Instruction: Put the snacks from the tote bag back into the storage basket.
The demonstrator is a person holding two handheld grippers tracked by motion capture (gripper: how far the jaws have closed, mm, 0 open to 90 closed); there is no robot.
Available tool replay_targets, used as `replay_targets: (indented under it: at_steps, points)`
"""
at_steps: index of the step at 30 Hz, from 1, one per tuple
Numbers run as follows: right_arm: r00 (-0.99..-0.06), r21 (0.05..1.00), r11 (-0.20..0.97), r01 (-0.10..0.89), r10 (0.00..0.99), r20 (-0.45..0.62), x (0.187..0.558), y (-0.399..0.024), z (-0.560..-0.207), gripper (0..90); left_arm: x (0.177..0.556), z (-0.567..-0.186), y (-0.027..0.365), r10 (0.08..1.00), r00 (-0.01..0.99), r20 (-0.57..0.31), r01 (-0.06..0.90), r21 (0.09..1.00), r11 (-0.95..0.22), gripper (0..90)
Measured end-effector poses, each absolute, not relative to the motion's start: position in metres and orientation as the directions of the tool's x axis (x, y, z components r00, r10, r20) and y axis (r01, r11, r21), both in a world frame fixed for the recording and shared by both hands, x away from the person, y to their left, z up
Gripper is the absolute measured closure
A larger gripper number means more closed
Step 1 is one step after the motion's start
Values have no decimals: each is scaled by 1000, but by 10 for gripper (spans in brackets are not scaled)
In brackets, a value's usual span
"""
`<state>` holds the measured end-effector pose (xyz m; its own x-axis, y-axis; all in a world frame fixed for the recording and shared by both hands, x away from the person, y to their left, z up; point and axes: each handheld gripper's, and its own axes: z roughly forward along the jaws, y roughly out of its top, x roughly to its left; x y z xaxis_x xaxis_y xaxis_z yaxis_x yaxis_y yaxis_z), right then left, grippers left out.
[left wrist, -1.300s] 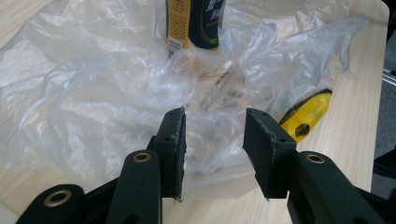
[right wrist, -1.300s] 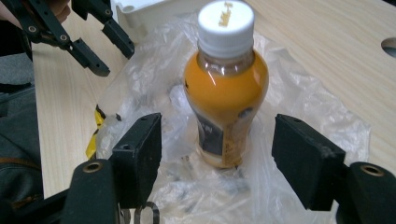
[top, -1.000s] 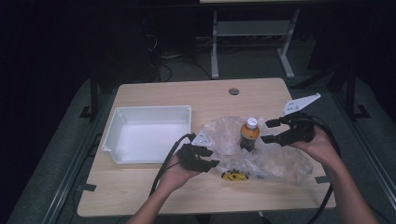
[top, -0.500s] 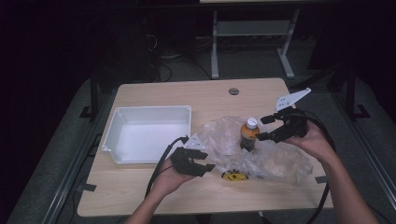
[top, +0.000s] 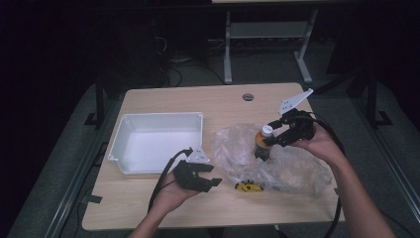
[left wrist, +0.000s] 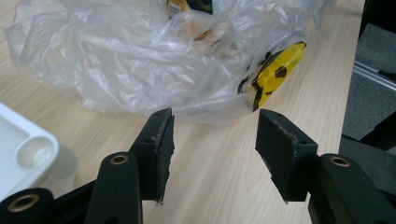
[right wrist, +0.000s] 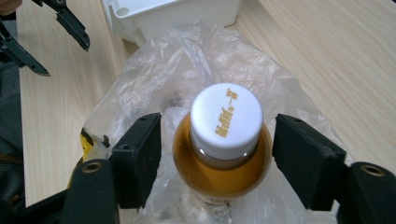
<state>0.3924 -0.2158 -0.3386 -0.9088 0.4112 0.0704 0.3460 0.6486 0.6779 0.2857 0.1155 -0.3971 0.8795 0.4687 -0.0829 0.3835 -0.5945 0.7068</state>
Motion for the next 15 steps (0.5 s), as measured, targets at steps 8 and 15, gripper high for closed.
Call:
replay_targets:
  at_steps: [8,15]
  points:
    - [-910,677,657,332,412,47,395,-212,-337,473,282,-398,124,481,873,-87,391,714,-581,454]
    - [-920,685,668,290,391,7,394,-211,-331,580,276,-398,133,488,869,-82,392,716,-578,453]
